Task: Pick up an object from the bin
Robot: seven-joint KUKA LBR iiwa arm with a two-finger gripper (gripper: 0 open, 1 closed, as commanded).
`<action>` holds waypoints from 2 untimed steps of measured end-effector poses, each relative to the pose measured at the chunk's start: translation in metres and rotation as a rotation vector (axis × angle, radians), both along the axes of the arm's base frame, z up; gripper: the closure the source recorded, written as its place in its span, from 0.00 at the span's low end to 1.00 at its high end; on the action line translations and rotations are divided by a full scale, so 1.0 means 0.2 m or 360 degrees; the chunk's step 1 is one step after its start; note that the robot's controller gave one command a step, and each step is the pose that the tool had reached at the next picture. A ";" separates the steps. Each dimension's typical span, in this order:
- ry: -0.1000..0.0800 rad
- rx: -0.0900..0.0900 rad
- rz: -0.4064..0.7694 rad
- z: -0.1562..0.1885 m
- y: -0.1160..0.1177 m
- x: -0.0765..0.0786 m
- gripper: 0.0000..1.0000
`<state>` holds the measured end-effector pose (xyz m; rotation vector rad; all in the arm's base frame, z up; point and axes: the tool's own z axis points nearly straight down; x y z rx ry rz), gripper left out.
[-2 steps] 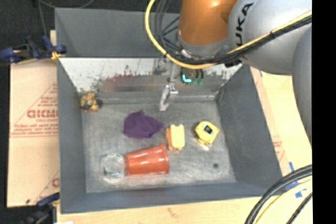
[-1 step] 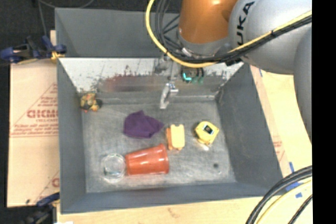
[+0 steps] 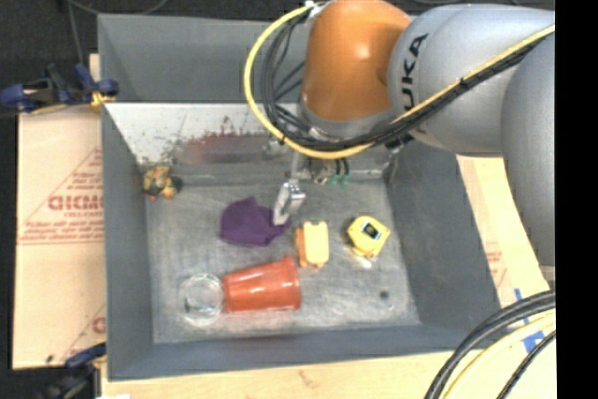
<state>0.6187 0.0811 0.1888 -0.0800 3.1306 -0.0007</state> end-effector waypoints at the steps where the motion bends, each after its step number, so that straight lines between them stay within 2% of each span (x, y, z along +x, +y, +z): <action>1: 0.0016 -0.0001 0.0255 -0.16 0.05 -0.13 0.00; 2: 0.0014 -0.0002 0.0454 -0.54 -0.01 0.02 1.00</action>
Offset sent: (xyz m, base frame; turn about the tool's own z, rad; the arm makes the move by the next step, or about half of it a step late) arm 0.0000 -0.0003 -0.1146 -0.2889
